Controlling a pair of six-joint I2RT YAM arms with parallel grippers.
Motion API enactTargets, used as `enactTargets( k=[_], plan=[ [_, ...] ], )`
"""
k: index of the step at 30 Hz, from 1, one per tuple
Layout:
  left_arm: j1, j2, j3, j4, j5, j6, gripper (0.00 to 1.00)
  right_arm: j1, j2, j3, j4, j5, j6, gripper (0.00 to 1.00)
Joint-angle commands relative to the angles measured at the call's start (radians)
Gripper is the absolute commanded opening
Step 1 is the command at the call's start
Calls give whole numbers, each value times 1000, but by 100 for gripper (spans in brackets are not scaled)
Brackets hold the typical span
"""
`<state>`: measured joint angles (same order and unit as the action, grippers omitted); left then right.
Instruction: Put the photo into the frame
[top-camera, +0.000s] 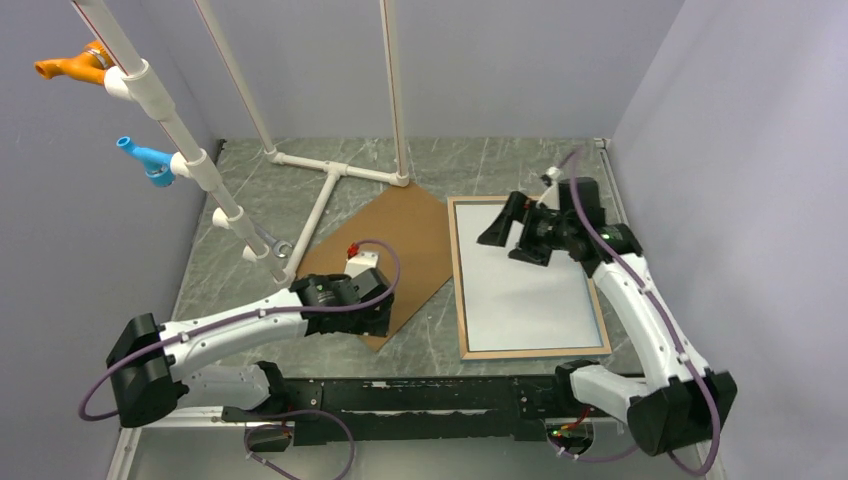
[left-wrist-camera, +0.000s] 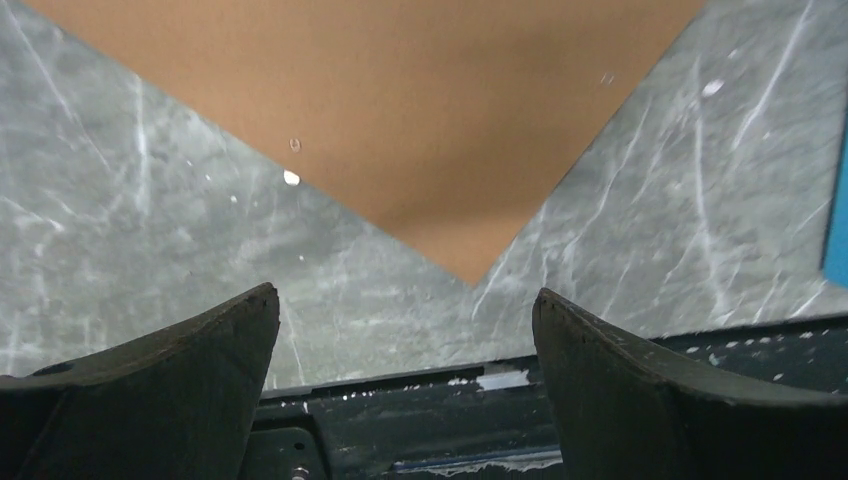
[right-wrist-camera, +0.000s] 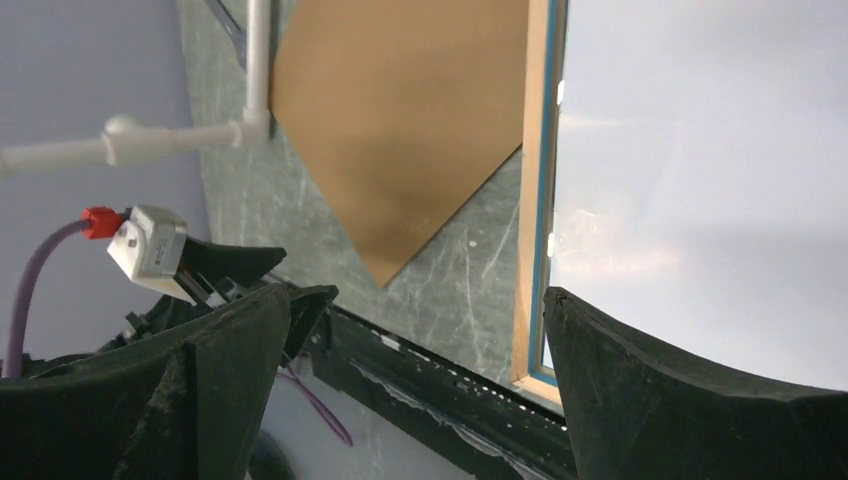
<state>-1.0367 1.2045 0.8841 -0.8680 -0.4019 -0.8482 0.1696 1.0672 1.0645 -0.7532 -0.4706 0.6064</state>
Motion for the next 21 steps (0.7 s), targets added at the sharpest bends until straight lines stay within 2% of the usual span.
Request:
enactTargets(
  k=[1, 8, 14, 16, 21],
  plan=[
    [-3, -85, -98, 107, 115, -70, 99, 173, 124, 33, 77, 113, -13, 99],
    [5, -105, -177, 313, 223, -90, 99, 333, 376, 91, 132, 220, -13, 97],
    [22, 4, -103, 348, 252, -56, 99, 426, 590, 178, 139, 327, 9, 96],
    [25, 46, -89, 360, 265, -45, 99, 463, 650, 228, 118, 416, 10, 96],
    [33, 122, -117, 428, 307, -53, 100, 521, 785, 335, 79, 517, 10, 97]
  ],
)
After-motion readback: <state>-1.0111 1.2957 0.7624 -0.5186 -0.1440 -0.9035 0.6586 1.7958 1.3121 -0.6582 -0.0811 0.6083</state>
